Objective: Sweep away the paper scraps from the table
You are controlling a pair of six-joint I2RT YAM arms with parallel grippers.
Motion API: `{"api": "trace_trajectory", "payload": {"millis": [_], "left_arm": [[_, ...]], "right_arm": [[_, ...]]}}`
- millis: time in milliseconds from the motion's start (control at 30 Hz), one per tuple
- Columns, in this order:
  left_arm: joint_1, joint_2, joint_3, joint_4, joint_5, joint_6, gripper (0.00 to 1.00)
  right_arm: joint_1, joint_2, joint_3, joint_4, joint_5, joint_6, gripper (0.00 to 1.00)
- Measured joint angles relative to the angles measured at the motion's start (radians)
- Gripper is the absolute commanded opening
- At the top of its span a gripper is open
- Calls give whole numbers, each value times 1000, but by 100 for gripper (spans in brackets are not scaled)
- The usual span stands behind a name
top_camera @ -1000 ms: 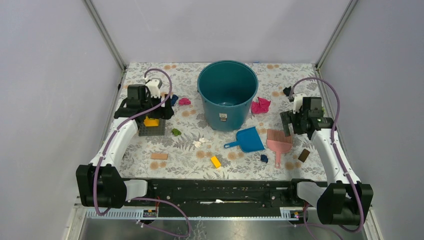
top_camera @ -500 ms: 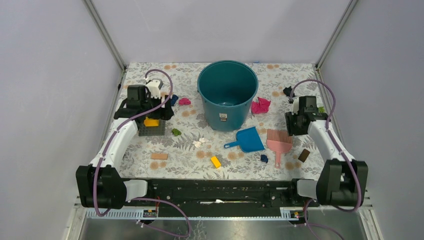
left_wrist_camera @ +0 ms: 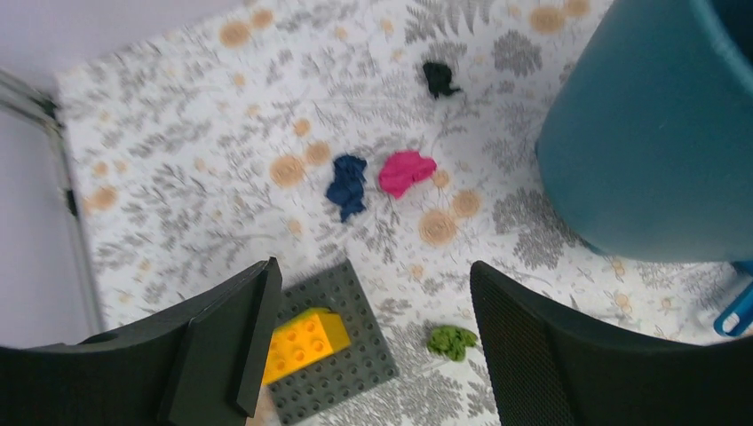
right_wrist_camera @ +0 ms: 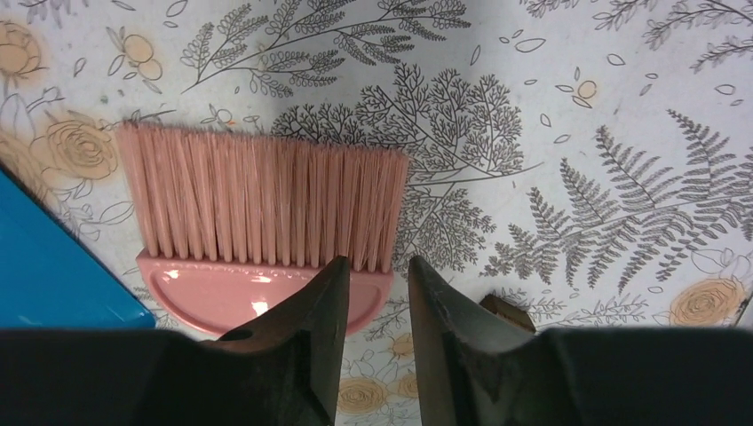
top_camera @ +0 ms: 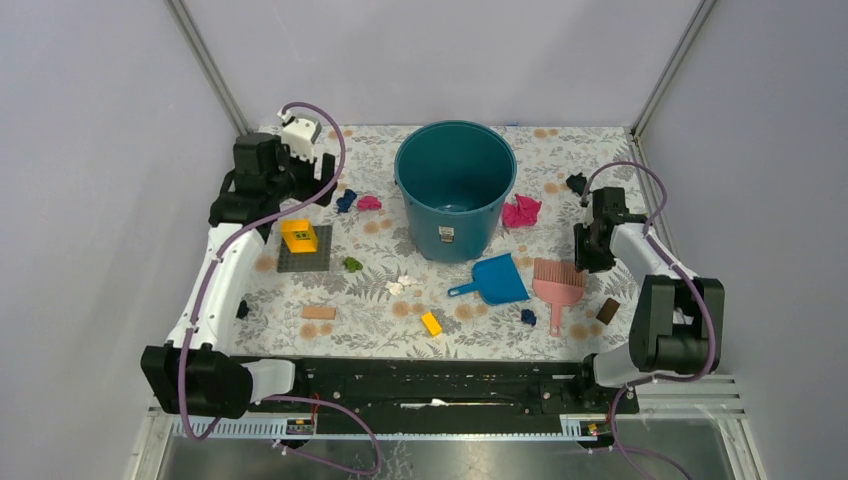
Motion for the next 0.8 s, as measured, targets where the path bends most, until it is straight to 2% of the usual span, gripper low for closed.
{"api": "trace_trajectory", "payload": {"millis": [300,433,533,633,800], "left_arm": [[-9,9,198,0,0,55,85],[-21,11,254,2,0,71,85],[-36,18,287,2,0,85,87],[-59,30,323,0,11,110,88],[-101,59,395,1,92,155,91]], "right_arm": [[-5,113,34,-3,26,60,38],[-13,207,77,-10,27,81,29],[-19,250,97,-11,25,93,29],[-21,254,101,-14,24,100,1],[-21,255,109,-29,6,101,0]]}}
